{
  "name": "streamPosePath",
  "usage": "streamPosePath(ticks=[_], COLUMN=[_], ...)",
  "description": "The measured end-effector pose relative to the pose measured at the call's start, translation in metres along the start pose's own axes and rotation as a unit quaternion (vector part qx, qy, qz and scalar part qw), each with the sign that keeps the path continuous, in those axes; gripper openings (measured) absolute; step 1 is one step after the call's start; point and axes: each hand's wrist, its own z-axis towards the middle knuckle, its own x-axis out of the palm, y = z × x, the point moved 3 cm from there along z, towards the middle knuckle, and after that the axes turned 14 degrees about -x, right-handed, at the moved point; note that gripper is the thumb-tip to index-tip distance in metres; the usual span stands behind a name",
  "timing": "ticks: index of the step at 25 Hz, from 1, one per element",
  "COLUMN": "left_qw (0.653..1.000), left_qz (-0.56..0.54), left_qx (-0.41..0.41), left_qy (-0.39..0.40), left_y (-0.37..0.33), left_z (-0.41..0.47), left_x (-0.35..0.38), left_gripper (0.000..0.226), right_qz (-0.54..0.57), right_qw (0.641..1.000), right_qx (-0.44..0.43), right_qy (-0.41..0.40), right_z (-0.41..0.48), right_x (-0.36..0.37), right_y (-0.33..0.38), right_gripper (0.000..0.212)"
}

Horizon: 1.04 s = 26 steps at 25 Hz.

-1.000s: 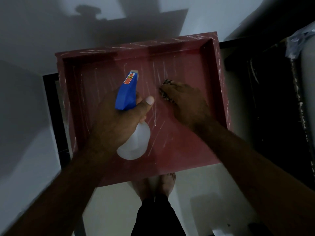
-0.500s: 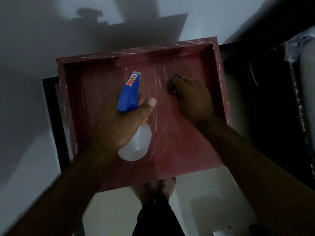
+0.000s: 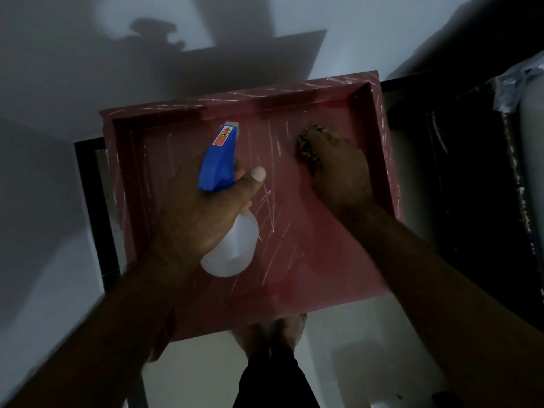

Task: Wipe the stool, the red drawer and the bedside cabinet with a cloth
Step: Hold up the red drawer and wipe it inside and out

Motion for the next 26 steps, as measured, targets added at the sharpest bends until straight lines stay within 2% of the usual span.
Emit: streamPosePath(ticks=[2,6,8,11,13,17,19,22,24,26], left_qw=[1.000,1.000,1.000,1.000,1.000,1.000,1.000,1.000,1.000,1.000], left_qz=[0.000,-0.009,-0.016,-0.012,-0.012,-0.013,-0.020,-0.015,-0.012,-0.007], left_qx=[0.003,-0.007,-0.005,0.001,-0.002,-0.015,-0.018,-0.008,-0.007,-0.007], left_qy=[-0.005,-0.002,0.005,0.006,0.007,0.010,0.014,0.009,0.005,0.000], left_y=[-0.001,-0.002,-0.002,0.002,0.003,0.002,0.002,0.001,0.002,0.002], left_z=[0.002,0.002,0.001,0.003,0.005,0.006,0.007,0.008,0.011,0.012], left_x=[-0.002,-0.002,-0.001,-0.002,-0.001,0.001,0.001,0.000,-0.001,-0.001], left_gripper=[0.037,0.033,0.033,0.034,0.034,0.032,0.034,0.036,0.038,0.037], right_qz=[-0.016,0.002,0.011,-0.004,-0.006,0.017,0.018,0.005,0.006,0.012], right_qw=[1.000,0.992,0.995,1.000,1.000,0.993,0.997,0.999,0.999,1.000], right_qx=[0.009,-0.113,-0.088,0.023,0.006,-0.106,-0.070,0.041,0.035,-0.020], right_qy=[-0.003,0.060,0.039,-0.013,0.000,0.052,0.024,-0.033,-0.026,0.005], right_z=[0.003,-0.002,0.004,0.013,0.015,0.011,0.014,0.016,0.021,0.026], right_x=[0.001,0.008,0.002,-0.003,0.004,0.009,0.001,-0.005,0.000,0.006], right_y=[0.009,0.040,0.024,-0.009,0.002,0.028,0.015,-0.008,-0.003,0.005], right_gripper=[0.053,0.064,0.059,0.053,0.052,0.066,0.062,0.058,0.058,0.061])
